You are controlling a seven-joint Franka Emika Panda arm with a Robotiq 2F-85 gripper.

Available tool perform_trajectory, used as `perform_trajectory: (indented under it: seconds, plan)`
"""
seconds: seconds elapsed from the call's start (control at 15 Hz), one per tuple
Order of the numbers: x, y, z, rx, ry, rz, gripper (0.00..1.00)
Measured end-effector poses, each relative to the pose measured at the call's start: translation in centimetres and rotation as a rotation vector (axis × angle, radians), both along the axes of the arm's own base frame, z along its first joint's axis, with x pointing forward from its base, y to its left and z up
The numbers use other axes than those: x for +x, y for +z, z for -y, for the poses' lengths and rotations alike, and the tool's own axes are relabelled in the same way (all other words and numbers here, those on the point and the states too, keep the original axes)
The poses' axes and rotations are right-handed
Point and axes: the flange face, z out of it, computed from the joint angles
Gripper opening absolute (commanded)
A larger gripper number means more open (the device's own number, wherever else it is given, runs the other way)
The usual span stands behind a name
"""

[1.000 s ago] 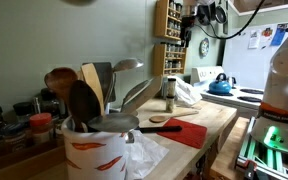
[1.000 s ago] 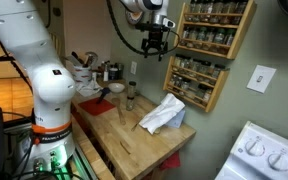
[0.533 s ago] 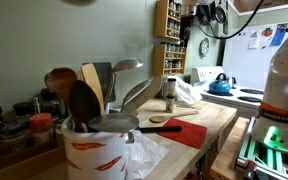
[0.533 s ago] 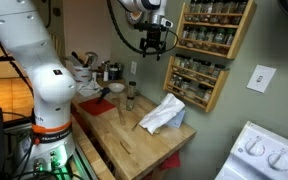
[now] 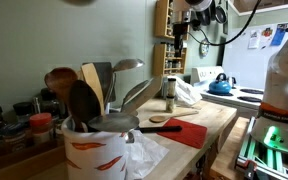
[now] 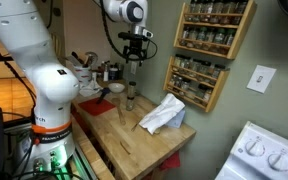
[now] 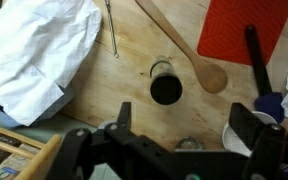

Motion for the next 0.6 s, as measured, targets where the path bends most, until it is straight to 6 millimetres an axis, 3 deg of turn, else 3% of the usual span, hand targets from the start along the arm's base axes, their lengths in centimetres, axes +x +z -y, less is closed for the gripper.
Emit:
perform_trajectory:
  seconds: [0.27, 0.6]
  plan:
    - [-0.5, -3.1, -1.3, 0.024, -0.002, 0.011, 1.0]
    - [-0.6, -5.5, -1.3, 0.054, -0.023, 0.013, 1.0]
